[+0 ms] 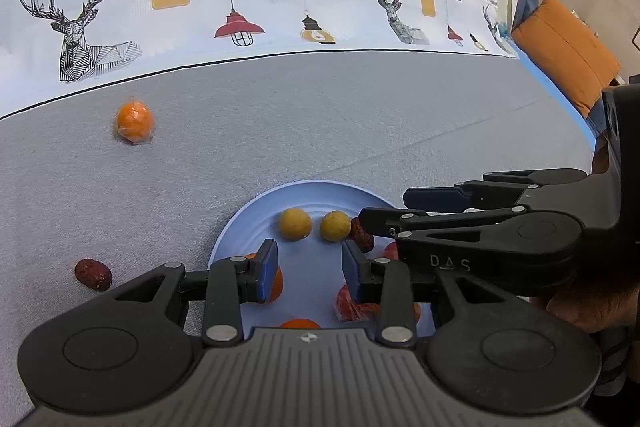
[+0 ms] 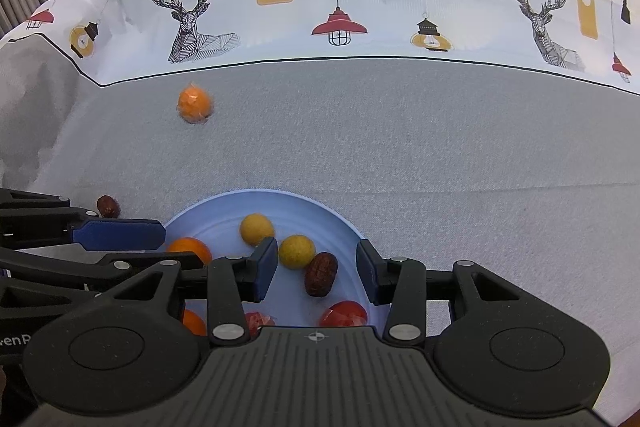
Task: Organize fruits
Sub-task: 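Carry the red fruit and yellow fruit over the plate and open both tools, then grasp a red date with the left tool while the right tool grasps a wrapped orange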
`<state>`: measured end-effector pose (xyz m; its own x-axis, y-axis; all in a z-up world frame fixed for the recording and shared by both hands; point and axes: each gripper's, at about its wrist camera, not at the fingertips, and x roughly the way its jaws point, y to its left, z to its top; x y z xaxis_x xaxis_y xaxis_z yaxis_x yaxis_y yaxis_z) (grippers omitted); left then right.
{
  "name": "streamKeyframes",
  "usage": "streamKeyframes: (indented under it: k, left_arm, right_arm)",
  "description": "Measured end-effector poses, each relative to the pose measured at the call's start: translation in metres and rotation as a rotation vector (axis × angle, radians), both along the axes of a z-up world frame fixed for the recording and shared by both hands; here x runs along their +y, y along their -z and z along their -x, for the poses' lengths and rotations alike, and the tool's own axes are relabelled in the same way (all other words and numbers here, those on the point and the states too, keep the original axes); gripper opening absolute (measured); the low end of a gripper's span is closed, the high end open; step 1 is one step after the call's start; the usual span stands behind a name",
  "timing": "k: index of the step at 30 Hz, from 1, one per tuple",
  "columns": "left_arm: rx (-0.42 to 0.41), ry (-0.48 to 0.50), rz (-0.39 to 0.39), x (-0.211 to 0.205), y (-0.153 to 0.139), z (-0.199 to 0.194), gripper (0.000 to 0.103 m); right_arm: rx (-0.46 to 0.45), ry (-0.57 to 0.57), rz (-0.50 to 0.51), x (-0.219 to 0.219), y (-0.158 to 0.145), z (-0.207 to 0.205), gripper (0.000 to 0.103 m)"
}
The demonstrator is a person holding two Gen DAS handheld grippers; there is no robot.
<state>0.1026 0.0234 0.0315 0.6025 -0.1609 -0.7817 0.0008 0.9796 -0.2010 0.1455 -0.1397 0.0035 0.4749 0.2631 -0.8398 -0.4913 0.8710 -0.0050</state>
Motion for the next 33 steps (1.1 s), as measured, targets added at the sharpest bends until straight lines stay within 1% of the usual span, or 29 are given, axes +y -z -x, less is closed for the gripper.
streamKeyframes:
  k: [2,12,15,17,19,21,22,26,28,30,33]
  left_arm:
    - [0.001,0.000,-0.002,0.000,0.000,0.000,0.039]
    - [0.005,-0.005,0.000,0.000,0.000,-0.001,0.039]
    - [0.008,-0.022,0.002,0.002,0.001,-0.001,0.039]
    - [0.005,-0.051,0.011,0.009,-0.001,-0.002,0.039]
    - [0.000,-0.107,0.035,0.022,-0.003,-0.002,0.039]
    - [0.010,-0.199,0.059,0.041,-0.004,-0.001,0.039]
    - [0.023,-0.258,0.074,0.052,-0.003,0.000,0.039]
    - [0.133,-0.567,0.125,0.108,0.010,0.011,0.039]
    - [0.175,-0.679,0.153,0.127,0.017,0.018,0.039]
    - [0.187,-0.731,0.174,0.137,0.020,0.020,0.039]
    - [0.200,-0.722,0.166,0.135,0.022,0.014,0.039]
  right_arm:
    - [0.000,0.000,-0.001,-0.001,0.000,-0.001,0.047]
    - [0.002,0.008,-0.010,-0.001,-0.001,-0.002,0.048]
    - [0.003,0.014,-0.019,-0.001,-0.002,-0.002,0.048]
    - [0.002,0.018,-0.025,-0.001,-0.003,-0.002,0.048]
    - [0.003,0.021,-0.033,0.000,-0.004,-0.002,0.048]
    - [0.005,0.021,-0.042,0.001,-0.005,-0.002,0.048]
    - [0.006,0.020,-0.045,0.002,-0.005,-0.002,0.048]
    - [0.012,0.012,-0.062,0.006,-0.007,-0.001,0.048]
    - [0.017,0.005,-0.073,0.009,-0.007,-0.001,0.048]
    - [0.021,-0.003,-0.086,0.012,-0.009,-0.001,0.048]
    - [0.029,-0.010,-0.107,0.018,-0.010,-0.001,0.048]
